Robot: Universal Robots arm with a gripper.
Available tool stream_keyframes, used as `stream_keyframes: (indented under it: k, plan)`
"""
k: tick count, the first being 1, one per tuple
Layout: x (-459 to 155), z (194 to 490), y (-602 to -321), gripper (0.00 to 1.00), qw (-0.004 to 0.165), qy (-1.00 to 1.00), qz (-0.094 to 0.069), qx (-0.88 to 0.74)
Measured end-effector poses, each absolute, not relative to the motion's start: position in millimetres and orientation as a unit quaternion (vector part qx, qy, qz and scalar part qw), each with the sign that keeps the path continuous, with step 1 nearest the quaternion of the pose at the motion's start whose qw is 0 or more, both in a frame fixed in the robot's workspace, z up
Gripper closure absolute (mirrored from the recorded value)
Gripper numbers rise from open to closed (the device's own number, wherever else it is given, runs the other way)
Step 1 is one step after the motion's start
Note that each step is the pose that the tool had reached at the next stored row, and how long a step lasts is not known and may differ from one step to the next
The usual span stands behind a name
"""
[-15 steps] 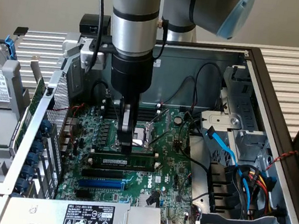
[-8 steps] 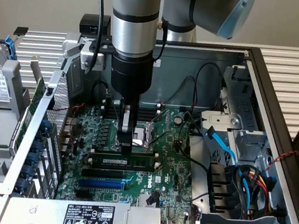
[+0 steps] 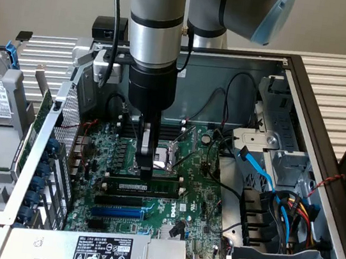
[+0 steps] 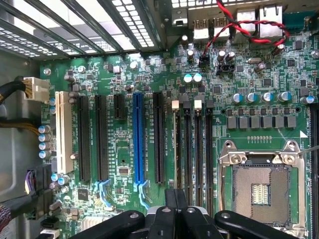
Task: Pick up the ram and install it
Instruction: 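Press down the ram until it locks into place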
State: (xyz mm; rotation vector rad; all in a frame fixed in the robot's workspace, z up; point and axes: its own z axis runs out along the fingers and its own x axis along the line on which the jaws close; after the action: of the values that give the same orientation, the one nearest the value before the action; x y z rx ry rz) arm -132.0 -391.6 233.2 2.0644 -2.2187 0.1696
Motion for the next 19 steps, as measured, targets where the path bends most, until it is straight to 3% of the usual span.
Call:
stream_keyframes:
  k: [19]
  plan:
    - [-132.0, 229.2, -391.6, 0.9, 0.053, -0.73, 0.056, 0.679]
